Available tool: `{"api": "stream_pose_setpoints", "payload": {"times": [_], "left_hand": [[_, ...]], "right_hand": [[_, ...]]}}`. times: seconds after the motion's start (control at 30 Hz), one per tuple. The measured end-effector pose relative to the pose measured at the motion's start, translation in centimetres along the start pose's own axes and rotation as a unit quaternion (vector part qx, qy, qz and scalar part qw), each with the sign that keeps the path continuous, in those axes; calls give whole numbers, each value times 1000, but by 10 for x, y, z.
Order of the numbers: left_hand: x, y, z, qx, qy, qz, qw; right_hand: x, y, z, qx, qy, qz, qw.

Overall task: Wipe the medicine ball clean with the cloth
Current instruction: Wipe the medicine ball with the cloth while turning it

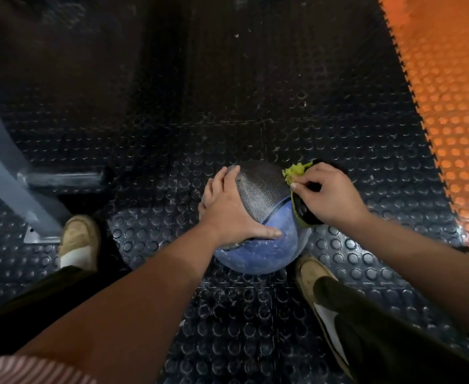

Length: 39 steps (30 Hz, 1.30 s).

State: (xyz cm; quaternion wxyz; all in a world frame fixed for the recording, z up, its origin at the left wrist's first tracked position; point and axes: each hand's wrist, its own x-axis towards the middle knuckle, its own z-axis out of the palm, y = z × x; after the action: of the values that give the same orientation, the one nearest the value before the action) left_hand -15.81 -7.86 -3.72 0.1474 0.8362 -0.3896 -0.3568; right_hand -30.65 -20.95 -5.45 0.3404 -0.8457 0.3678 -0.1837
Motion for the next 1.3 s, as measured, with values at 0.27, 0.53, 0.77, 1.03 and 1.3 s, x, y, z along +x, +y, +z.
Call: {"api": "stream_pose_setpoints", "payload": {"times": [0.27,0.53,0.77,1.03,1.3], "left_hand": [[-14,-18,0,-41,12,21,999],[-39,-34,22,2,47,47,998],[-20,-28,8,-41,27,49,998],[-10,-18,9,-16,28,38,999],[1,-7,0,-39,21,8,999]], "right_hand": [[-27,-29,9,-107,-45,-255,960],[8,-70,32,-181,-118,-259,941],[-24,-54,23,-136,-84,-256,953],[-6,-48,18,-147,-53,-236,959],[13,-49,22,-162,-73,-175,968]]}}
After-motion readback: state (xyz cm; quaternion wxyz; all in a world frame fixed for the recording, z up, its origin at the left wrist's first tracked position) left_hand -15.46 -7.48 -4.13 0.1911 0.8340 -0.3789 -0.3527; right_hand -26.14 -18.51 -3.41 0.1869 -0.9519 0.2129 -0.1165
